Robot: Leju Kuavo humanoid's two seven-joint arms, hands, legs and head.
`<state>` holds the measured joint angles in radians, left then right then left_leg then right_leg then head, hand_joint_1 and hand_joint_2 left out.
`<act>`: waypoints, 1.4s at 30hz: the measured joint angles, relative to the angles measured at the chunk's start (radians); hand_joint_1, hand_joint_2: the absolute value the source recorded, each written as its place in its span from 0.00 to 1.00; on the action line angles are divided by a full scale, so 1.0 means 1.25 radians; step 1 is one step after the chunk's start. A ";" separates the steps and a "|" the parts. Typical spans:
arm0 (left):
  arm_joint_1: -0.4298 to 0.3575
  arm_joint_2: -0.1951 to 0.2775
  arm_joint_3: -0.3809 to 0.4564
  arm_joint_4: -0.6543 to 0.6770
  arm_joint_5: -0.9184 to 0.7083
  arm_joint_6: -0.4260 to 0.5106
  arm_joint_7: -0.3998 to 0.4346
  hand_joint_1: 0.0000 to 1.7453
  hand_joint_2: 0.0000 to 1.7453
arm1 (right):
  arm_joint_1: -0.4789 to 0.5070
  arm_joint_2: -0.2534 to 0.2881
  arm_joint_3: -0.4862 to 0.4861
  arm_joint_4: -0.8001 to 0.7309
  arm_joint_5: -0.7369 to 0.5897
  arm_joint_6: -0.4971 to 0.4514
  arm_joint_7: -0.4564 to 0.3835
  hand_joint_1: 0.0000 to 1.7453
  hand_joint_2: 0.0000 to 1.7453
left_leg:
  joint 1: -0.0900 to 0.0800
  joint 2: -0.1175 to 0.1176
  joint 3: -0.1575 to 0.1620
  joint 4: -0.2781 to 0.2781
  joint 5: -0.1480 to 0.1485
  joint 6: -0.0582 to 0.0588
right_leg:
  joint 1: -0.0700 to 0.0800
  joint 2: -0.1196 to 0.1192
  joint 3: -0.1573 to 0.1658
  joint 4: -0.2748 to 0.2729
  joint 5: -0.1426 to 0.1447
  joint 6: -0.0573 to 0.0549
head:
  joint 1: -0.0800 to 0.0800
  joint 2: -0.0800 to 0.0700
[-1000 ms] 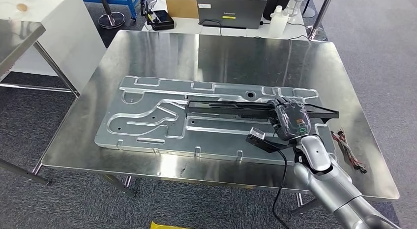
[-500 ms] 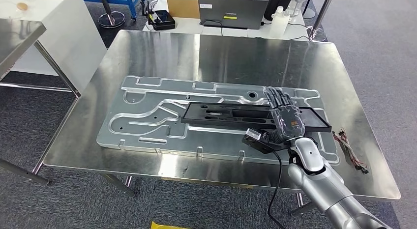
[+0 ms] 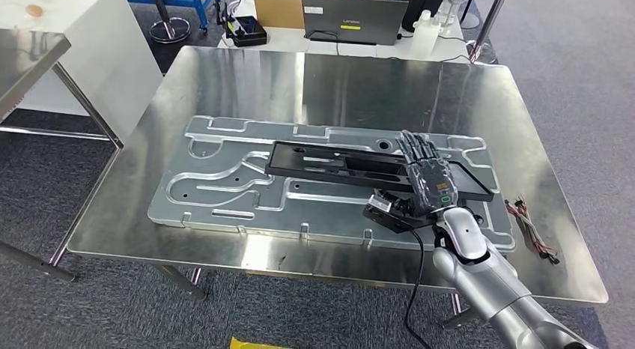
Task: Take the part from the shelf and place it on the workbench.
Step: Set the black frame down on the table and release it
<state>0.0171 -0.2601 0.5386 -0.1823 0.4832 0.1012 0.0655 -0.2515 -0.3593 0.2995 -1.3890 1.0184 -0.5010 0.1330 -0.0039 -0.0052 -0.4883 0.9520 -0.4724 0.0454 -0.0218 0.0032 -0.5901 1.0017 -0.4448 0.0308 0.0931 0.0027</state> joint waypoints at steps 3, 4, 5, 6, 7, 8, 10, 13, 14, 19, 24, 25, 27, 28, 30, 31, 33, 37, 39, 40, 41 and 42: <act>0.002 0.000 0.000 0.000 -0.001 0.000 0.000 0.00 0.00 | -0.007 0.000 0.007 -0.001 0.001 0.000 -0.001 0.00 0.00 | 0.008 0.004 0.012 -0.024 0.015 0.005 | -0.004 0.000 -0.050 0.112 -0.061 0.005 | 0.000 0.000; 0.002 0.000 0.000 0.000 -0.001 0.000 0.000 0.00 0.00 | -0.006 0.000 0.009 -0.001 0.002 0.000 -0.001 0.00 0.00 | 0.010 0.004 0.011 -0.021 0.014 0.003 | -0.007 0.000 -0.073 0.159 -0.078 0.009 | 0.000 0.000; 0.002 0.000 0.000 0.000 -0.001 0.000 0.000 0.00 0.00 | -0.005 0.000 0.013 -0.001 0.003 0.000 -0.001 0.00 0.00 | 0.012 0.003 0.010 -0.016 0.011 0.000 | -0.011 0.000 -0.089 0.188 -0.083 0.014 | 0.000 0.000; 0.002 0.000 0.000 0.000 -0.001 0.000 0.000 0.00 0.00 | -0.005 0.000 0.016 -0.001 0.004 0.000 -0.001 0.00 0.00 | 0.015 0.003 0.009 -0.010 0.007 -0.005 | -0.016 -0.001 -0.089 0.186 -0.071 0.019 | 0.000 0.000; 0.002 0.000 0.000 0.000 -0.001 0.000 0.000 0.00 0.00 | -0.005 0.000 0.019 -0.001 0.004 0.000 -0.001 0.00 0.00 | 0.019 0.002 0.007 -0.001 0.002 -0.011 | -0.021 -0.002 -0.075 0.154 -0.046 0.026 | 0.000 0.000; 0.003 0.000 0.000 0.000 -0.001 0.000 0.000 0.00 0.00 | -0.006 0.000 0.021 -0.001 0.004 0.000 -0.001 0.00 0.00 | 0.024 0.002 0.003 0.012 -0.007 -0.020 | -0.027 -0.003 -0.052 0.106 -0.024 0.034 | 0.000 0.000; 0.002 0.003 0.000 0.000 -0.001 -0.001 0.000 0.00 0.00 | -0.007 0.002 0.025 0.000 0.003 0.000 -0.001 0.00 0.00 | 0.026 -0.001 -0.010 0.041 -0.023 -0.038 | -0.030 0.002 -0.024 0.043 -0.003 0.035 | 0.000 0.000; 0.001 0.004 0.000 0.000 -0.001 -0.002 -0.001 0.00 0.00 | -0.005 0.005 0.035 -0.003 0.004 -0.001 -0.005 0.00 0.00 | 0.024 -0.003 -0.024 0.060 -0.032 -0.051 | -0.025 0.008 -0.033 0.049 -0.008 0.005 | 0.000 0.000; 0.001 0.004 0.000 0.000 -0.001 -0.002 -0.001 0.00 0.00 | -0.005 0.006 0.038 -0.004 0.005 -0.001 -0.006 0.00 0.00 | 0.025 -0.003 -0.025 0.062 -0.034 -0.053 | -0.024 0.007 -0.035 0.049 -0.008 -0.002 | 0.000 0.000; -0.004 0.004 0.000 0.000 0.004 -0.006 -0.015 0.00 0.00 | -0.005 0.008 0.040 -0.006 0.003 0.001 -0.002 0.00 0.00 | 0.023 -0.001 -0.114 0.255 -0.143 -0.052 | -0.014 0.000 -0.049 0.047 0.001 -0.028 | 0.000 0.000; -0.002 0.004 0.000 0.000 0.008 -0.007 -0.017 0.00 0.00 | -0.004 0.008 0.041 -0.006 0.002 0.005 0.001 0.00 0.00 | 0.012 -0.001 -0.052 0.156 -0.081 -0.021 | 0.001 0.000 -0.060 0.048 0.016 -0.026 | 0.000 0.000; 0.000 0.005 0.000 0.000 0.008 -0.007 -0.016 0.00 0.00 | -0.005 0.008 0.041 -0.006 0.001 0.007 0.002 0.00 0.00 | 0.009 0.000 -0.030 0.111 -0.067 -0.016 | 0.003 0.000 -0.061 0.048 0.019 -0.022 | 0.000 0.000; 0.002 0.005 0.000 0.000 0.009 -0.007 -0.014 0.00 0.00 | -0.007 0.007 0.041 -0.004 -0.003 0.021 0.005 0.00 0.00 | 0.002 0.002 -0.018 0.075 -0.060 -0.013 | 0.004 -0.001 -0.062 0.045 0.026 -0.012 | 0.000 0.000; 0.002 0.004 0.000 0.000 0.010 -0.007 -0.013 0.00 0.00 | -0.009 0.007 0.041 -0.003 -0.007 0.034 0.009 0.00 0.00 | 0.001 0.002 -0.019 0.072 -0.055 -0.013 | 0.003 -0.001 -0.062 0.041 0.031 -0.006 | 0.000 0.000; 0.002 0.003 0.000 0.000 0.011 -0.007 -0.011 0.00 0.00 | -0.013 0.001 0.045 0.002 -0.020 0.071 0.022 0.00 0.00 | 0.002 0.002 -0.019 0.062 -0.041 -0.005 | -0.001 -0.002 -0.063 0.040 0.031 0.004 | 0.000 0.000; 0.001 0.002 0.000 0.000 0.012 -0.007 -0.011 0.00 0.00 | -0.016 -0.004 0.047 0.007 -0.030 0.093 0.030 0.00 0.00 | 0.004 0.003 -0.020 0.056 -0.033 0.000 | -0.002 -0.002 -0.070 0.055 0.017 0.007 | 0.000 0.000; 0.001 0.001 0.000 0.000 0.014 -0.006 -0.010 0.00 0.00 | -0.023 -0.018 0.052 0.021 -0.050 0.139 0.045 0.00 0.00 | 0.003 0.005 -0.025 0.051 -0.023 0.009 | -0.002 -0.002 -0.102 0.134 -0.037 0.013 | 0.000 0.000; 0.001 0.000 0.001 0.000 0.017 -0.006 -0.011 0.00 0.00 | -0.035 -0.040 0.065 0.063 -0.078 0.203 0.060 0.00 0.00 | -0.002 0.005 -0.032 0.053 -0.018 0.012 | 0.000 -0.002 -0.127 0.226 -0.066 0.016 | 0.000 0.000; 0.001 -0.001 0.001 0.000 0.018 -0.005 -0.011 0.00 0.00 | -0.045 -0.049 0.071 0.083 -0.091 0.224 0.065 0.00 0.00 | -0.003 0.005 -0.028 0.053 -0.020 0.010 | 0.002 -0.003 -0.064 0.120 -0.020 0.007 | 0.000 0.000; 0.001 -0.001 0.002 0.000 0.019 -0.004 -0.012 0.00 0.00 | -0.049 -0.052 0.074 0.094 -0.097 0.228 0.067 0.00 0.00 | -0.004 0.004 -0.027 0.054 -0.021 0.008 | 0.005 -0.003 -0.036 0.068 -0.005 0.000 | 0.000 0.000; 0.001 -0.002 0.002 0.000 0.019 -0.004 -0.013 0.00 0.00 | -0.051 -0.055 0.076 0.104 -0.101 0.228 0.069 0.00 0.00 | -0.006 0.004 -0.029 0.056 -0.023 0.006 | 0.008 -0.004 -0.019 0.033 0.003 -0.004 | 0.001 0.000; 0.001 -0.003 0.002 0.000 0.020 -0.003 -0.015 0.00 0.00 | -0.053 -0.056 0.078 0.113 -0.102 0.222 0.072 0.00 0.00 | -0.007 0.004 -0.030 0.057 -0.024 0.005 | 0.009 -0.005 -0.013 0.017 0.003 -0.007 | 0.001 0.000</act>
<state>0.0182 -0.2636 0.5411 -0.1823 0.5085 0.0971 0.0468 -0.3172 -0.4297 0.3964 -1.2480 0.8909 -0.2229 0.2232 -0.0126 -0.0006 -0.5262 1.0233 -0.5030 0.0519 -0.0104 -0.0028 -0.6058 1.0232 -0.4406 0.0216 0.0938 0.0027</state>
